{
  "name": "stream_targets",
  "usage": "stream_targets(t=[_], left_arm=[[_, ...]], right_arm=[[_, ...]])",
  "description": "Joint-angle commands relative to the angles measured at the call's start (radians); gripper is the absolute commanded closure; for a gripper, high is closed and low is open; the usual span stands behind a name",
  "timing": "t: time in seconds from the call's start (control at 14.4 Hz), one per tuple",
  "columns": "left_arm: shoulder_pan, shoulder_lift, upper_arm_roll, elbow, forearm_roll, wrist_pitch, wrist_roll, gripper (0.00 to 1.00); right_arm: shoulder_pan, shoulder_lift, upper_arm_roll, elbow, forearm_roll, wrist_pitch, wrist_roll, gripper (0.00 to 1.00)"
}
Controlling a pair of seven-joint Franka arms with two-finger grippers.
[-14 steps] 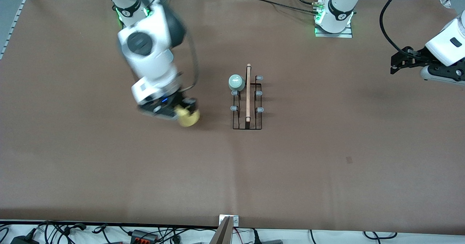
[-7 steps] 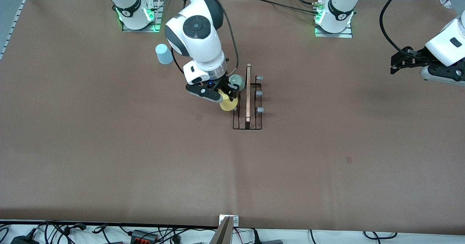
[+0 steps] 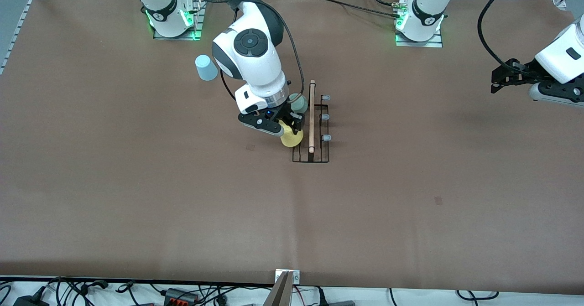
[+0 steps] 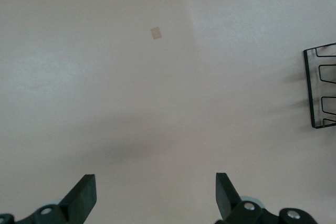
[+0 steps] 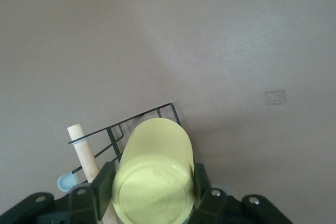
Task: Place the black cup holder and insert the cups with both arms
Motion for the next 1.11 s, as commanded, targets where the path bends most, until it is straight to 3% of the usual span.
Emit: stream_targets(t=[0.0,0.07,0.21,0.42,0.56,0.83,1.04], left_arm=[[0.003,0.015,0.006,0.032,-0.023,-0.024,0.009,0.0],[0.005,0.016,0.007,0.032,-0.023,-0.024,0.009,0.0],[0.005,0.016,0.007,0.031,-0.023,-0.024,0.01,0.0],[0.005,0.016,0.007,0.031,-0.023,-0.024,0.01,0.0],[0.005,0.016,0.007,0.031,-0.023,-0.024,0.01,0.0],[0.005,0.016,0.007,0.031,-0.023,-0.024,0.01,0.0],[0.005,0.016,0.009,0.032,-0.023,-0.024,0.01,0.0]], right_arm=[[0.022,0.038,-0.004,0.027,-0.022,0.029,0.026,0.31],[0.019,0.035,-0.006,0.027,-0.022,0.026,0.031,0.0],[0.003,0.016,-0.01,0.026,-0.02,-0.006,0.011,0.0],[-0.119,-0.097,-0.004,0.013,-0.003,-0.182,-0.111,0.0],[-0.225,-0.196,-0.004,-0.002,0.073,-0.329,-0.272,0.0],[-0.513,-0.352,-0.012,-0.013,0.123,-0.59,-0.787,0.0],[-0.619,-0.427,-0.102,-0.013,0.112,-0.672,-1.029,0.0]])
